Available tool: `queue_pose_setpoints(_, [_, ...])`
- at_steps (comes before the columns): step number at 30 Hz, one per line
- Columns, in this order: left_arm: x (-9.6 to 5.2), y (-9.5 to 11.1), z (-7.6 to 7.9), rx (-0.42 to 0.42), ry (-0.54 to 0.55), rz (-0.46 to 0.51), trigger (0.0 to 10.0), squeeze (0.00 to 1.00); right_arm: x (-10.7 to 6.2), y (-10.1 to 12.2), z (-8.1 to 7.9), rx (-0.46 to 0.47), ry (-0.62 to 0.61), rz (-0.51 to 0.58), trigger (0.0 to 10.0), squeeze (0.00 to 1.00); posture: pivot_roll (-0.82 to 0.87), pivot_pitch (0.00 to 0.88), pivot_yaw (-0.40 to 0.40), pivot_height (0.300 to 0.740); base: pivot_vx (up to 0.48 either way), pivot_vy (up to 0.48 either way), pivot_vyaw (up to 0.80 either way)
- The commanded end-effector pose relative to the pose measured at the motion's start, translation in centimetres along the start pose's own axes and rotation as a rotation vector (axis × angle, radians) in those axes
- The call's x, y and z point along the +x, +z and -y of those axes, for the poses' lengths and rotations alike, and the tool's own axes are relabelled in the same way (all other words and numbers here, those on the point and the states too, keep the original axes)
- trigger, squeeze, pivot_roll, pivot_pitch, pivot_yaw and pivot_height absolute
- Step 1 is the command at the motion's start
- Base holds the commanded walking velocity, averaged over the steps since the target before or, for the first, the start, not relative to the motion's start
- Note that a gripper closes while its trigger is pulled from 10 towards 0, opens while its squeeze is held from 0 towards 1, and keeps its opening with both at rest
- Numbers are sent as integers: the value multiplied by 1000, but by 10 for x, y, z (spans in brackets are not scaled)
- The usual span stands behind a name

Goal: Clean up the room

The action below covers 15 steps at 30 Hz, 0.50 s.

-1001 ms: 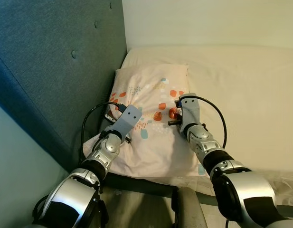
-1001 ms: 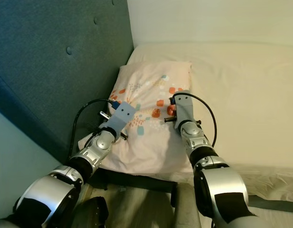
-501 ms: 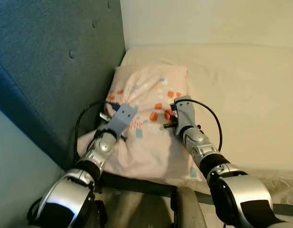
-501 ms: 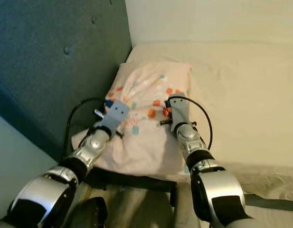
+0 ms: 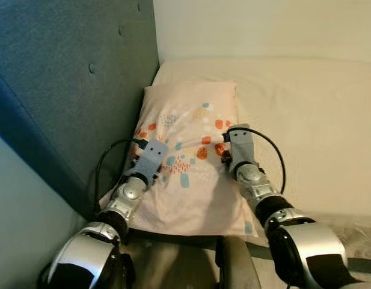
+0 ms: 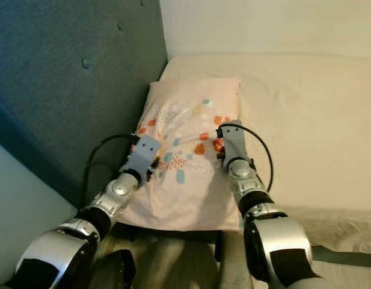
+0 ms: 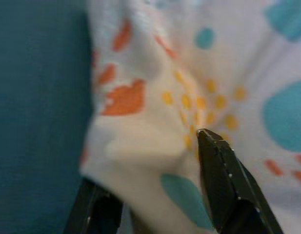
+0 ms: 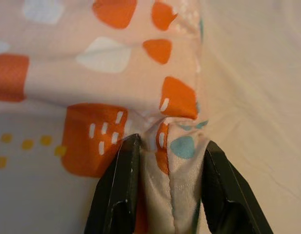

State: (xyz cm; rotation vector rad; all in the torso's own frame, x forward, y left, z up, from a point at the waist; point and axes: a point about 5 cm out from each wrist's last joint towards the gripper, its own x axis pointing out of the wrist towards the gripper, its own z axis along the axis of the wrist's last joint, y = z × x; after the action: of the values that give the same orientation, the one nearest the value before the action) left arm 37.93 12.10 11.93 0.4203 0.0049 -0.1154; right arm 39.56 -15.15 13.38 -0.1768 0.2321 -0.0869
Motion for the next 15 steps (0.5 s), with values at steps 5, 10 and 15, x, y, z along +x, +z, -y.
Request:
queue_pose_setpoints(5, [5, 12, -44, -131, 114, 78, 10000, 0, -3, 12, -5, 91, -140, 72, 10000, 0, -111, 191, 19, 572, 0, 0, 0])
queue_pose_setpoints(10, [0, 1, -71, -238, 127, 56, 10000, 0, -22, 7, 0, 65, -266, 193, 10000, 0, -113, 175, 26, 572, 0, 0, 0])
queue_pose_setpoints(15, [-16, -26, -80, -277, 47, 13, 10000, 0, -48, -12, 20, 16, -384, 197, 10000, 0, -120, 172, 37, 572, 0, 0, 0])
